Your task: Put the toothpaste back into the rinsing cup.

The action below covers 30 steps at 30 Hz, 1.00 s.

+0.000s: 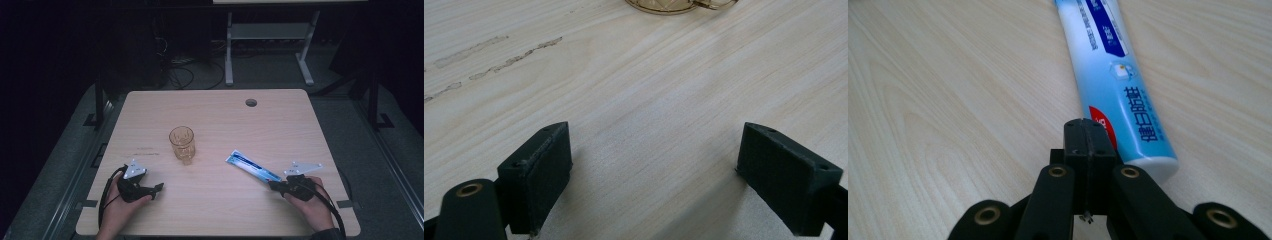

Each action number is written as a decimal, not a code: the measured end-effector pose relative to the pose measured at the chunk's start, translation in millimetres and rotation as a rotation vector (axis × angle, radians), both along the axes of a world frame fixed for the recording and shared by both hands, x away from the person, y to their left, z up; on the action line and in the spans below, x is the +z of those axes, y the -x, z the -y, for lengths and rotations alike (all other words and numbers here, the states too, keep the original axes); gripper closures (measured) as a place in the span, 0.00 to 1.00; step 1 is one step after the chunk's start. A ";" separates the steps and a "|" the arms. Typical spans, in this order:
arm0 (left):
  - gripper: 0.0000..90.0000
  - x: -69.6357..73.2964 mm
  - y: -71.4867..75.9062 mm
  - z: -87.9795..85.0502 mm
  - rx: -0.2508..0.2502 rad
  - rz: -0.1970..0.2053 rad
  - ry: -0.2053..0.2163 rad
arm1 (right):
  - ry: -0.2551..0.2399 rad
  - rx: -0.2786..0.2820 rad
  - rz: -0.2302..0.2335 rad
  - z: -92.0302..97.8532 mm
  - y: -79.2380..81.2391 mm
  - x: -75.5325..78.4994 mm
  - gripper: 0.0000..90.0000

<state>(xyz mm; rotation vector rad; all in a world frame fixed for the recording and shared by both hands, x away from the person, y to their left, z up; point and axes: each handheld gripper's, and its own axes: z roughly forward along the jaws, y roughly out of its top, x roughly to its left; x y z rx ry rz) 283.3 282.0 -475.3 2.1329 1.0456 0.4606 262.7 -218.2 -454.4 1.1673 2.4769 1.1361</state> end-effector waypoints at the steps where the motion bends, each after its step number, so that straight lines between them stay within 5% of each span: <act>1: 0.15 0.0 0.0 0.0 0.000 0.000 0.000 | -0.008 0.001 0.004 -0.2 0.2 1.1 1.00; 12: 0.15 0.0 0.0 0.0 0.000 0.000 0.000 | -0.049 0.007 0.050 0.9 -3.5 11.3 0.81; 19: 0.15 0.0 0.0 0.1 0.000 0.000 0.000 | -0.062 0.027 0.053 -4.4 -11.7 11.9 0.61; 30: 0.15 -0.1 0.0 0.1 0.001 0.000 0.001 | -0.052 0.039 0.063 -13.2 -25.3 13.8 0.48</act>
